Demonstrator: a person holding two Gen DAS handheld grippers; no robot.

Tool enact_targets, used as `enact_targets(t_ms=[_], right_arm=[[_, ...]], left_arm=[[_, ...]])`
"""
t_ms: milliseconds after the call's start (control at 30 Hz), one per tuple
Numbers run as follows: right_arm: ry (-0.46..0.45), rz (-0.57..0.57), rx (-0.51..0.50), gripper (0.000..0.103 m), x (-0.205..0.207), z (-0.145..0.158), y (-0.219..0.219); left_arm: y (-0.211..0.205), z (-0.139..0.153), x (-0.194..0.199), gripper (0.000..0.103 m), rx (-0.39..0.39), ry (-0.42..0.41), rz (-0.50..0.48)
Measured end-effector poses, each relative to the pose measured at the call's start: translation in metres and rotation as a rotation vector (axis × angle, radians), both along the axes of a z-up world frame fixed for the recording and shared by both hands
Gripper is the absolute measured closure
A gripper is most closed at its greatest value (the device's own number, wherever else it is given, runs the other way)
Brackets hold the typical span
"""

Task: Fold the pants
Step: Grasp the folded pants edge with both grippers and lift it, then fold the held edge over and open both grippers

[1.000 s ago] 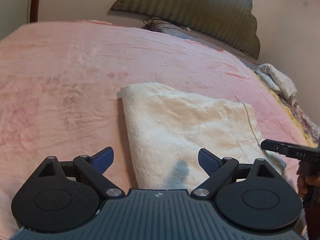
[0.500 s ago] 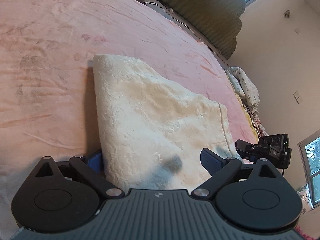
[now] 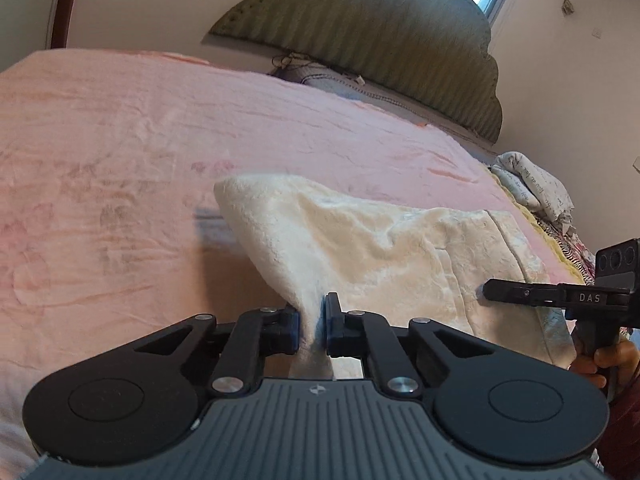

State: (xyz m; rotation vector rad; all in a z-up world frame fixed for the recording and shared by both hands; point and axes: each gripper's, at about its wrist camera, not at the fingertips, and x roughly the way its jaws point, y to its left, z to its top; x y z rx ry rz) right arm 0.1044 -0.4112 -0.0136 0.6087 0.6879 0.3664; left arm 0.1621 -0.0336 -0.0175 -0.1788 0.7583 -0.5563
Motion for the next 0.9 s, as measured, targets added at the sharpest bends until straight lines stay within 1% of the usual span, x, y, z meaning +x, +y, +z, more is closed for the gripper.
enact_targets(t_ms=[133, 267, 333, 400, 500, 567, 633, 733, 767, 800, 867, 900], right_arm=[[-0.069, 0.061, -0.095, 0.081, 0.011, 0.032, 0.018], [-0.121, 0.097, -0.137, 0.081, 0.036, 0.045, 0.028], [-0.145, 0.102, -0.153, 0.081, 0.057, 0.05, 0.033], [-0.161, 0.106, -0.159, 0.081, 0.083, 0.053, 0.035], [-0.175, 0.091, -0.175, 0.081, 0.124, 0.05, 0.036], [-0.167, 0.073, -0.169, 0.081, 0.15, 0.043, 0.037], [-0.159, 0.063, -0.188, 0.081, 0.173, 0.033, 0.039], [-0.114, 0.043, -0.212, 0.081, 0.201, 0.013, 0.04], [-0.096, 0.027, -0.229, 0.078, 0.207, 0.007, 0.038], [-0.064, 0.011, -0.224, 0.077, 0.214, 0.0, 0.034], [0.004, -0.028, -0.178, 0.07, 0.218, -0.013, 0.023], [0.022, -0.045, -0.151, 0.068, 0.214, -0.017, 0.017]], left_arm=[[0.007, 0.015, 0.005, 0.094, -0.004, -0.048, 0.025], [0.018, 0.034, 0.027, 0.095, 0.02, -0.109, 0.081], [0.02, 0.045, 0.046, 0.095, 0.051, -0.131, 0.092], [0.021, 0.05, 0.071, 0.095, 0.084, -0.136, 0.121], [0.021, 0.049, 0.109, 0.095, 0.124, -0.144, 0.162], [0.02, 0.043, 0.133, 0.095, 0.155, -0.141, 0.203], [0.016, 0.034, 0.157, 0.095, 0.198, -0.127, 0.226], [0.015, 0.015, 0.183, 0.095, 0.242, -0.085, 0.261], [0.015, 0.01, 0.187, 0.095, 0.249, -0.078, 0.267], [0.016, 0.007, 0.189, 0.094, 0.252, -0.071, 0.263], [0.019, 0.007, 0.184, 0.088, 0.253, -0.066, 0.265], [0.02, 0.01, 0.179, 0.073, 0.257, -0.071, 0.268]])
